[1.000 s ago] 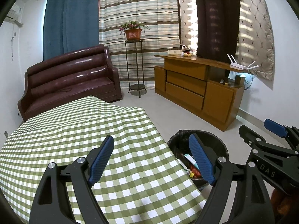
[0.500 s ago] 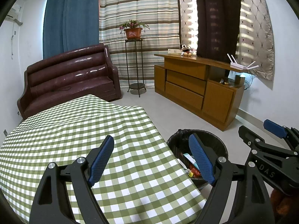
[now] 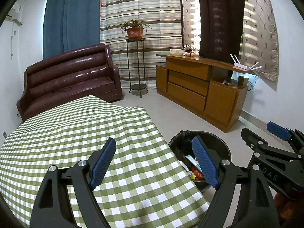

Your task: Collect trash

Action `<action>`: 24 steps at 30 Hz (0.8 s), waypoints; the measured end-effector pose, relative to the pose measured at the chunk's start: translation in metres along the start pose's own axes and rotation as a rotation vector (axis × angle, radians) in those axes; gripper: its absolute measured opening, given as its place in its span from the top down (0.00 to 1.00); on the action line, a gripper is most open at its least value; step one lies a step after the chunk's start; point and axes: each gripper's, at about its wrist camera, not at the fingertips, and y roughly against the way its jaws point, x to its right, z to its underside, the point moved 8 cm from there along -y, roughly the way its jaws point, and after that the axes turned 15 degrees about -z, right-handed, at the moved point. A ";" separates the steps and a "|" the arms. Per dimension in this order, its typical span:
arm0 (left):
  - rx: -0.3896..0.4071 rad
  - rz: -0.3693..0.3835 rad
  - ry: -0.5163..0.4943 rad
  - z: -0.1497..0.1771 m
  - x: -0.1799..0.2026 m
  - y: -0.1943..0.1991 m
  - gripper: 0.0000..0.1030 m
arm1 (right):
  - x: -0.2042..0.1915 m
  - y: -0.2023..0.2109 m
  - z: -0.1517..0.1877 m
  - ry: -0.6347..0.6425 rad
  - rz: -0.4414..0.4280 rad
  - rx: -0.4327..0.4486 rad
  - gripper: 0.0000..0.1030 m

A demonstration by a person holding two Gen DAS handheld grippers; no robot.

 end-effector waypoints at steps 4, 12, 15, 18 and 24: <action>-0.002 0.001 0.001 0.001 0.001 0.001 0.23 | 0.000 0.000 0.000 -0.001 0.000 -0.002 0.30; -0.009 0.004 0.001 0.004 0.003 0.000 0.23 | 0.000 0.000 0.001 -0.001 0.000 -0.002 0.30; -0.008 0.004 0.001 0.004 0.003 0.000 0.23 | 0.000 0.001 0.001 -0.001 0.001 -0.001 0.30; -0.008 0.005 0.001 0.003 0.003 0.000 0.23 | 0.000 0.000 0.001 -0.001 0.001 -0.002 0.30; -0.009 0.004 0.003 0.003 0.004 0.000 0.23 | 0.000 0.000 0.001 -0.001 0.000 -0.002 0.30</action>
